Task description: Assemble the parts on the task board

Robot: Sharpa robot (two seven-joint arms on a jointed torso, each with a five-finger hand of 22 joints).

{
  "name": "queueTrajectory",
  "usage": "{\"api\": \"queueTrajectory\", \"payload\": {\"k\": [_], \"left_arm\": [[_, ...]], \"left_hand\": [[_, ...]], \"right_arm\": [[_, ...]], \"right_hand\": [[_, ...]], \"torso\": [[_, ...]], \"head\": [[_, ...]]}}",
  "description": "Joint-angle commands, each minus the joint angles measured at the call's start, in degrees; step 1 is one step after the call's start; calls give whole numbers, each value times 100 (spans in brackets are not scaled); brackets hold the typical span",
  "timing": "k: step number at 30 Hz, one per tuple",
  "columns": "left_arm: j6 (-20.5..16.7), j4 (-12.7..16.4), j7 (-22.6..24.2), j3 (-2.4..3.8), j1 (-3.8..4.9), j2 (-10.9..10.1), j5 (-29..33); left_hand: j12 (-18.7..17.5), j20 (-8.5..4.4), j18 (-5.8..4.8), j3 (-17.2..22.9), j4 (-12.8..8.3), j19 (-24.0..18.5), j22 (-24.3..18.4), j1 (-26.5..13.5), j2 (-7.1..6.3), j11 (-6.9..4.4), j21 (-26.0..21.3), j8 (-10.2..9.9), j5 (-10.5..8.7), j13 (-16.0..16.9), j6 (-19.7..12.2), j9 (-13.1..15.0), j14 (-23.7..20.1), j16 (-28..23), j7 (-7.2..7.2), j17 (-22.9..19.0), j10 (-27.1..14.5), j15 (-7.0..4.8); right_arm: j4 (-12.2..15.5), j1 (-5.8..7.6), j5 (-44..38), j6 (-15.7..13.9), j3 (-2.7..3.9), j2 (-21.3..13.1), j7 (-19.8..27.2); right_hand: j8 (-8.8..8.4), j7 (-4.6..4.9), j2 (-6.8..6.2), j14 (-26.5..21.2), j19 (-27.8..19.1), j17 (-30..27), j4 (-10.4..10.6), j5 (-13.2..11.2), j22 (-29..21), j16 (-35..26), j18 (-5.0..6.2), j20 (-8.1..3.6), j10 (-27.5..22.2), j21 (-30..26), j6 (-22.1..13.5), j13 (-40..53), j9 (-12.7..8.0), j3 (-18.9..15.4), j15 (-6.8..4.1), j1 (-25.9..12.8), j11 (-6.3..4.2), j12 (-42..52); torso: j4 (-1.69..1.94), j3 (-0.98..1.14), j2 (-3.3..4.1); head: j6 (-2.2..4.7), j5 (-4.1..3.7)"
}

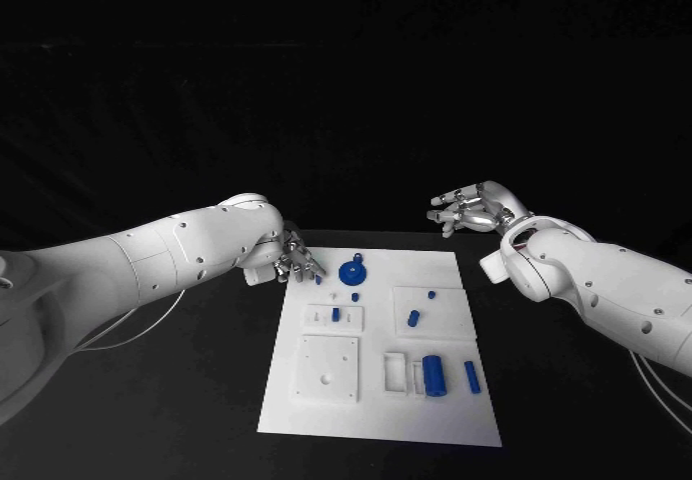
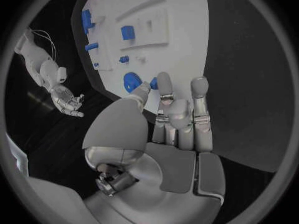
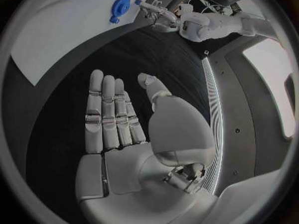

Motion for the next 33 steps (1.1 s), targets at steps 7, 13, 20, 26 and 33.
{"api": "queueTrajectory", "payload": {"k": [7, 13, 20, 26, 33], "left_arm": [[-8, 20, 118, 1, 0, 11, 265], [-47, 52, 143, 1, 0, -2, 444], [-65, 73, 142, 1, 0, -10, 533], [-63, 61, 119, 1, 0, -14, 536], [-194, 115, 145, 1, 0, -45, 523]], "left_hand": [[13, 39, -31, -21, -350, -10, 96, 230, 335, -47, 5, 0, 145, -68, 94, 633, 32, -7, -91, -12, 263, -7], [25, 66, -14, 119, -560, -16, 101, 409, 431, -50, -5, 12, 518, -66, 74, 957, 46, 14, -107, 24, 266, 7], [46, 99, 21, 368, -787, -19, 106, 458, 465, -41, 9, 4, 906, -69, 23, 1317, 53, 27, -82, 37, 268, 26], [51, 114, 47, 536, -934, -28, 107, 405, 455, -39, 36, 1, 1142, -76, 18, 1457, 57, 35, -67, 47, 269, 34], [93, 106, 50, 628, -1039, -20, 105, 357, 404, -59, 64, 7, 1428, -74, 96, 1571, 84, 29, -82, 47, 275, 26]], "right_arm": [[-19, -1, -46, 96, 3, 19, 32], [-37, -2, -46, 110, 3, 29, 29], [-47, -2, -46, 126, 3, 38, 27], [-45, -2, -46, 134, 3, 35, 27], [-42, -2, -46, 138, 3, 34, 28]], "right_hand": [[-24, 5, 34, -31, -21, -6, -16, 18, -7, -33, 32, 14, -13, -14, -21, -7, -6, -14, -7, 3, -9, -38], [-25, 4, 34, -36, -40, -31, -20, 26, -54, -16, 29, 12, 6, 40, -18, -13, -6, 7, -8, -12, -10, -67], [-25, 4, 34, -36, -40, -31, -20, 26, -54, -16, 29, 12, 6, 40, -18, -13, -6, 7, -8, -12, -10, -67], [-24, 5, 35, -36, -41, -32, -18, 27, -58, -15, 29, 12, 5, 42, -18, -13, -6, 5, -8, -15, -10, -67], [-24, 5, 35, -36, -43, -33, -15, 31, -66, -13, 28, 13, 3, 45, -18, -12, -6, 2, -7, -21, -9, -67]], "torso": [[0, -1, 0], [0, -1, 0], [1, -1, 1], [0, 0, -1], [-2, 0, -1]], "head": [[-32, -7], [-23, -6], [-13, -2], [-24, 8], [-11, 16]]}}
